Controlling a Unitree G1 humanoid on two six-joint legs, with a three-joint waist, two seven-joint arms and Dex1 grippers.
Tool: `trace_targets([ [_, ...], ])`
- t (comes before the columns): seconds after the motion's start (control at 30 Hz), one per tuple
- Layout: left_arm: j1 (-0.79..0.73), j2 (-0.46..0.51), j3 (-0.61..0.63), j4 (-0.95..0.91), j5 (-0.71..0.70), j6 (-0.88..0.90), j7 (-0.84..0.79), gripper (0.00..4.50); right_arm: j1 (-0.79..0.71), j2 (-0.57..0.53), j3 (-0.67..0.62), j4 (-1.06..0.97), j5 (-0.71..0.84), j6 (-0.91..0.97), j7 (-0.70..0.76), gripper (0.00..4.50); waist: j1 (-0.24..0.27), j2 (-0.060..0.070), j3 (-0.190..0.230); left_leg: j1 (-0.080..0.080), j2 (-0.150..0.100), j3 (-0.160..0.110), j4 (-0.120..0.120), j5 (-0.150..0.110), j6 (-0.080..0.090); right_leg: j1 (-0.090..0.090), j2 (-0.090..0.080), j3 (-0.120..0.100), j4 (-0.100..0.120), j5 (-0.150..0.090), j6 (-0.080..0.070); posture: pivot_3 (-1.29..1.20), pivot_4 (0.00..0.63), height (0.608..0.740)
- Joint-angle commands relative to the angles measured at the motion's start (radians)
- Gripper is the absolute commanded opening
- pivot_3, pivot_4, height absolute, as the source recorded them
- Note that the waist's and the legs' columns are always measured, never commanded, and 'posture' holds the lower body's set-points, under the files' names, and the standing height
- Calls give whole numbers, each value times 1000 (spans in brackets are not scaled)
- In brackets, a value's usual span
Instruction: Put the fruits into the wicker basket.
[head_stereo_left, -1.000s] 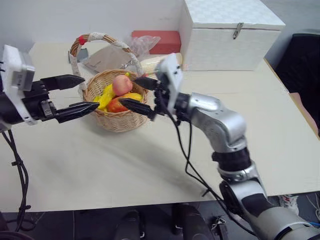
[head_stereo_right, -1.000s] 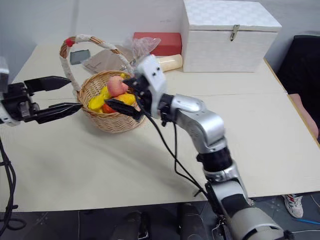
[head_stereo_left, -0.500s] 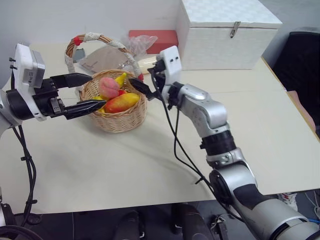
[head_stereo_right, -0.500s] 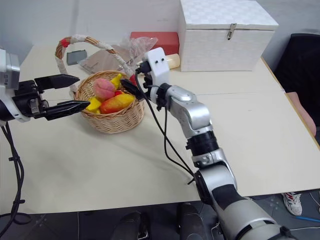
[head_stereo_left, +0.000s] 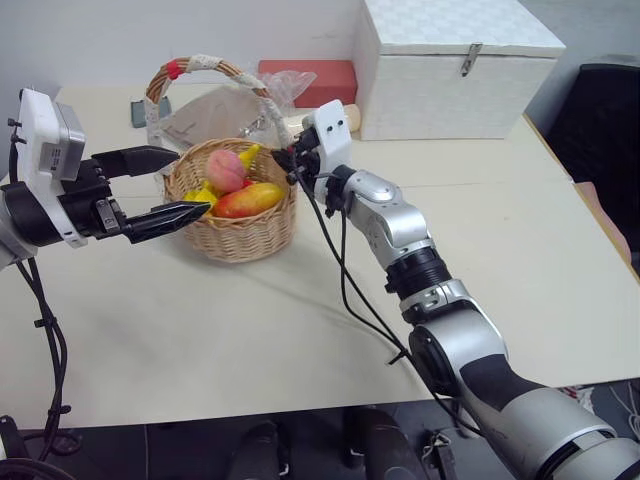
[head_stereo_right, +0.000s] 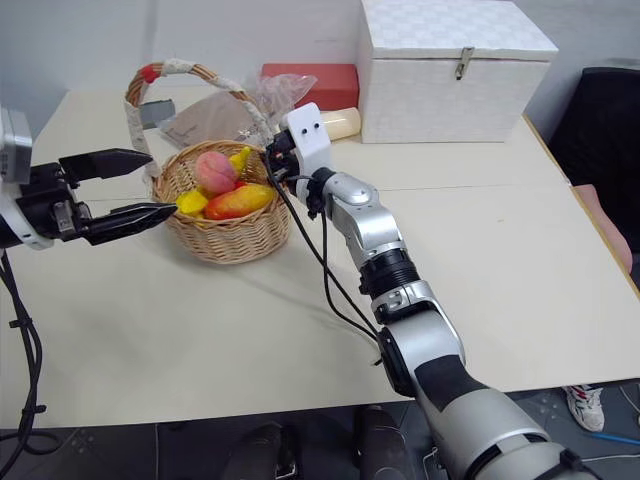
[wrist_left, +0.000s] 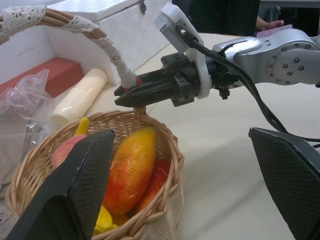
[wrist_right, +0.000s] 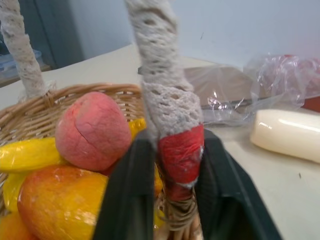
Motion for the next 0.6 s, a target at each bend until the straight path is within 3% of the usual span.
trace_targets([
  [0.03, -34, -6, 5, -28, -22, -8, 7, 4500, 16, -11, -27, -93, 12, -65, 13, 214, 0, 0, 0, 0, 0, 0, 0, 0, 0, 0, 0, 0, 0, 0, 0, 0, 150, 740],
  [0.17, -97, -60, -48, -26, -59, 10, 26, 4500, 96, -79, -60, -301, 47, -25, 40, 214, 13, 0, 0, -1, -1, -2, 1, 0, 0, 0, -1, 0, 0, 0, 0, 0, 150, 740],
  [0.37, -184, -181, -196, -40, -47, -1, 25, 4500, 329, -292, -145, -781, 118, 211, 32, 214, 36, 0, 0, -2, -2, -4, 1, 0, 1, 2, -1, 0, -1, 0, 1, 0, 150, 740],
  [0.5, -261, -233, -272, 39, -21, -26, -31, 4500, 544, -507, -321, -1013, 122, 337, 17, 214, 45, 0, 0, -1, -2, -3, 1, 0, 1, 2, 0, -2, -1, 0, 1, 0, 150, 740],
  [0.6, -297, -251, -302, 91, 2, -47, -74, 4500, 679, -578, -441, -1067, 115, 366, -30, 214, 45, 0, 0, 0, -3, 0, 1, 1, 2, 2, 0, -1, -1, 0, 1, 0, 150, 740],
])
